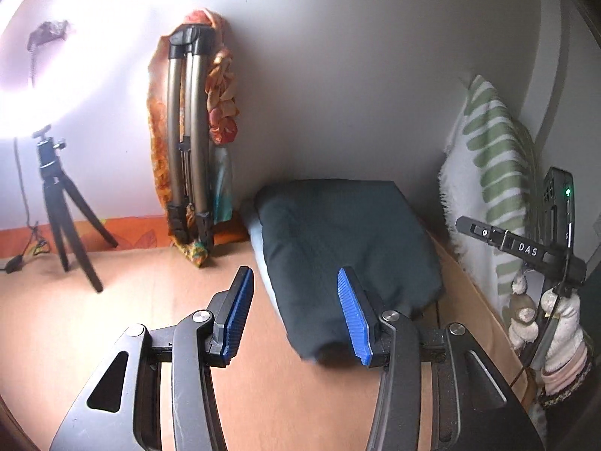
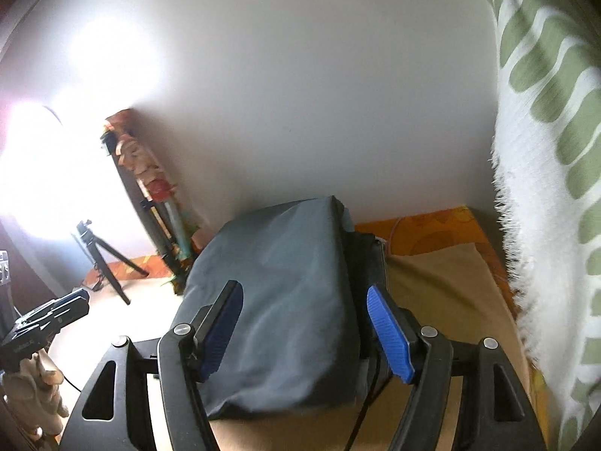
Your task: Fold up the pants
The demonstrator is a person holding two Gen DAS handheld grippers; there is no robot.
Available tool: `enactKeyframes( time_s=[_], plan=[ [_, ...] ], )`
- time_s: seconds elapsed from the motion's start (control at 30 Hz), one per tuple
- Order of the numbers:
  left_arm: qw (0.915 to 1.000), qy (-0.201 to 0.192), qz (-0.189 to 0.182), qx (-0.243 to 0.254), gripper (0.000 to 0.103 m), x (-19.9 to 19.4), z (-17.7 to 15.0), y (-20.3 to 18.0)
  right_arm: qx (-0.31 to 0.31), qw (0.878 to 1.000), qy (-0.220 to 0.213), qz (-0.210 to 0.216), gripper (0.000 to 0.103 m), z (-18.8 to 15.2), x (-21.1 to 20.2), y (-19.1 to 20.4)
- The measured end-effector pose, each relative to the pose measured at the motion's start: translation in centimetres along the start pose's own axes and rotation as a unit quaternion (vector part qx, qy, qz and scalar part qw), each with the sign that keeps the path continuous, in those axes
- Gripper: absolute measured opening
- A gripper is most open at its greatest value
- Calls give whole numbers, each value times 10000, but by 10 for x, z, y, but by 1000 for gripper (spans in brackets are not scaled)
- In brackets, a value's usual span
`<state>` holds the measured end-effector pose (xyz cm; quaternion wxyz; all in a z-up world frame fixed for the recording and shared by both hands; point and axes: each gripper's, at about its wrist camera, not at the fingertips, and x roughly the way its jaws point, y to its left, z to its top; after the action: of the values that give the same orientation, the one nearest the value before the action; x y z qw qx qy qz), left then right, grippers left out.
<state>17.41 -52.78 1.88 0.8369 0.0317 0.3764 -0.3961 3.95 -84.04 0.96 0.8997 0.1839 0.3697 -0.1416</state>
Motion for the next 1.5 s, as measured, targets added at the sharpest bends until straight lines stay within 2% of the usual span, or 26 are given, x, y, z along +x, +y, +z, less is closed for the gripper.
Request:
enactKeyframes(
  time_s=[0.2, 0.23, 0.3, 0.43, 0.57, 0.73, 0.8, 1.07, 1.5],
  plan=[
    [9999, -43, -111, 36, 46, -35, -28, -10, -135, 9998, -133, 0, 79, -20, -50, 30],
    [9999, -66, -116, 61, 47, -41, -33, -11, -170, 9997, -154, -13, 80, -24, -57, 36],
    [9998, -134, -89, 139, 56, -55, -42, -15, -263, 9994, -220, -58, 84, -33, -71, 47],
    [9995, -198, -61, 257, 56, -75, -57, -19, -407, 9988, -245, -152, 85, -52, -90, 68],
    [9993, -283, -37, 259, 65, -94, -69, -18, -446, 9984, -281, -208, 88, -68, -103, 83],
    [9991, -385, 33, 176, 70, -111, -80, -11, -613, 9969, -356, -338, 94, -85, -118, 107],
    [9990, -417, 71, 155, 71, -116, -83, -8, -692, 9957, -441, -437, 99, -92, -124, 117],
    [9990, -425, 129, 34, 71, -124, -96, 4, -766, 9927, -626, -683, 103, -112, -134, 140],
    [9985, -428, 198, 263, 72, -127, -108, -3, -488, 9902, -670, -1126, 103, -139, -135, 141]
  ],
)
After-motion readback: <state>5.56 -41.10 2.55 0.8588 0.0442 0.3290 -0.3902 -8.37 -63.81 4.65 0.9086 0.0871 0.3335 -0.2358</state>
